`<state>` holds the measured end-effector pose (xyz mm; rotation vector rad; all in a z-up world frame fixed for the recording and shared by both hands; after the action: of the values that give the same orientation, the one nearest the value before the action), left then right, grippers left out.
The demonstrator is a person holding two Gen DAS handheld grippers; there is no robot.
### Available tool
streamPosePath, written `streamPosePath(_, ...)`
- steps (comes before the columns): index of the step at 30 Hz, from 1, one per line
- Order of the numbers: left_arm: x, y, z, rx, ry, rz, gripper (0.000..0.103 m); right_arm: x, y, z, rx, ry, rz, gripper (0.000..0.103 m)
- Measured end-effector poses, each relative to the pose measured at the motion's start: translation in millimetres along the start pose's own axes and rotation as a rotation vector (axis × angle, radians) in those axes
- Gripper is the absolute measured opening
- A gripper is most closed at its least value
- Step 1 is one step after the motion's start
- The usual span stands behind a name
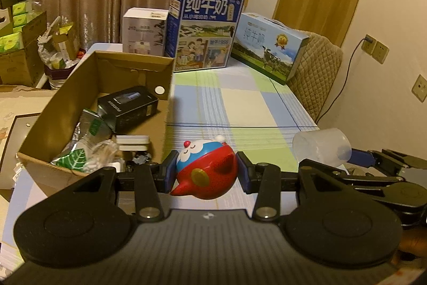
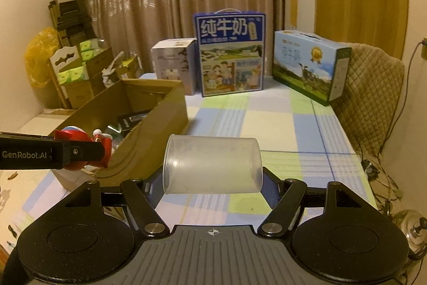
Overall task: Organize objects
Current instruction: 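Carry the Doraemon toy with left gripper while right gripper carries the cup toward the cardboard box, then open left gripper dropping the toy into the box while right gripper releases the cup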
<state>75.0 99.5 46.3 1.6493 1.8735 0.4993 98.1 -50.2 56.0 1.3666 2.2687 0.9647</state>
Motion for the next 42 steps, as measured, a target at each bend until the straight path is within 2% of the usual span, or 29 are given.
streamPosePath(10, 30, 2, -14, -0.011, 0.024, -0.007, 0.040, 33, 13, 7, 0.001, 0.045, -0.047, 0.069)
streamPosePath(23, 109, 34, -27, -0.014, 0.122, -0.019, 0.040, 91, 51, 41, 0.001, 0.131, -0.120, 0.069)
streamPosePath(29, 136, 46, -16, 0.010, 0.138, -0.024, 0.040, 110, 63, 64, 0.023, 0.161, -0.147, 0.069)
streamPosePath(42, 164, 51, 21, 0.064, 0.147, -0.031, 0.040, 125, 71, 104, 0.065, 0.180, -0.179, 0.069)
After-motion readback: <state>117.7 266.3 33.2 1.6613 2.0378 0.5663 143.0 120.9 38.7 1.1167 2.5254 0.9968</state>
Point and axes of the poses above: each gripper's, at about its wrist camera, not at the fingertips, and z roughly the way its jaws point, x to its left, y to its top, the point moved 5 cm from there along z, roughly the way its jaws point, and after that the axes turned 11 degrees about x, right-handed, at the moved point
